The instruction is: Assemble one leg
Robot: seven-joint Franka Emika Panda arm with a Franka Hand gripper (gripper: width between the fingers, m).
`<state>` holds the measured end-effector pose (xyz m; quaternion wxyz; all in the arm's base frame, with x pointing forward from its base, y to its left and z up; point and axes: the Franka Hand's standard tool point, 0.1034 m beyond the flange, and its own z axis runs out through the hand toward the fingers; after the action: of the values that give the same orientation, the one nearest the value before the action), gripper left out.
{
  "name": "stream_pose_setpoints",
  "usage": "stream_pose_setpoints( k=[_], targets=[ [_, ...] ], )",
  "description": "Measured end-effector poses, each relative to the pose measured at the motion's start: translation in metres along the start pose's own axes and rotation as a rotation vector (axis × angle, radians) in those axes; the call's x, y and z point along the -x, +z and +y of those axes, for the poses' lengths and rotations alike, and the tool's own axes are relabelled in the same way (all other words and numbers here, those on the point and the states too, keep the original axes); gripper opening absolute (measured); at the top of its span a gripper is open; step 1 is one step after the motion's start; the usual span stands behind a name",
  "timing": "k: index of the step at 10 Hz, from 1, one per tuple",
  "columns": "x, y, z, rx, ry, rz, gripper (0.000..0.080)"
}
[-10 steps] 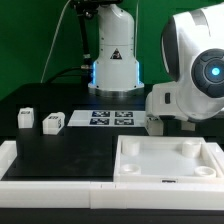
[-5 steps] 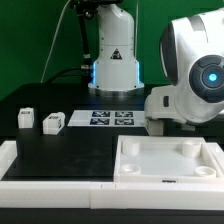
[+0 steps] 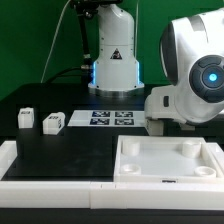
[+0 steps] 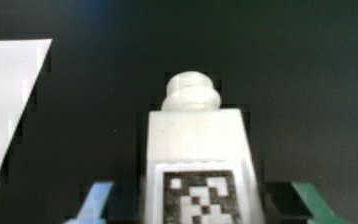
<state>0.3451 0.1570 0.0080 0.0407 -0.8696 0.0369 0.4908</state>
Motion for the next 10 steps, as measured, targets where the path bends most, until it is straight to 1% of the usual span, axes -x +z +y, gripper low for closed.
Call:
stream_pose_setpoints(
  k=[2,3,5,6,7,8,9,10],
  targets=[
    [0.0,-0.002,0.001,-0.002,-0.003,0.002,0.0288],
    [0.007,-0.014,0.004,0.0,-0.038,-0.013,0.0288],
    [0.03,-0.057,0.007,-0.009,-0.095,-0.014,0.0288],
    [0.042,-0.076,0.008,-0.012,-0.113,-0.036,0.0289],
    [0.046,-0.094,0.006,-0.016,-0.126,-0.033,0.0289],
    [0.034,-0.092,0.004,-0.022,-0.123,0.034,0.0289],
    [0.038,-0.086,0.006,-0.019,-0.12,0.025,0.029],
    [0.03,-0.092,0.004,-0.026,-0.119,0.092,0.029]
  ],
)
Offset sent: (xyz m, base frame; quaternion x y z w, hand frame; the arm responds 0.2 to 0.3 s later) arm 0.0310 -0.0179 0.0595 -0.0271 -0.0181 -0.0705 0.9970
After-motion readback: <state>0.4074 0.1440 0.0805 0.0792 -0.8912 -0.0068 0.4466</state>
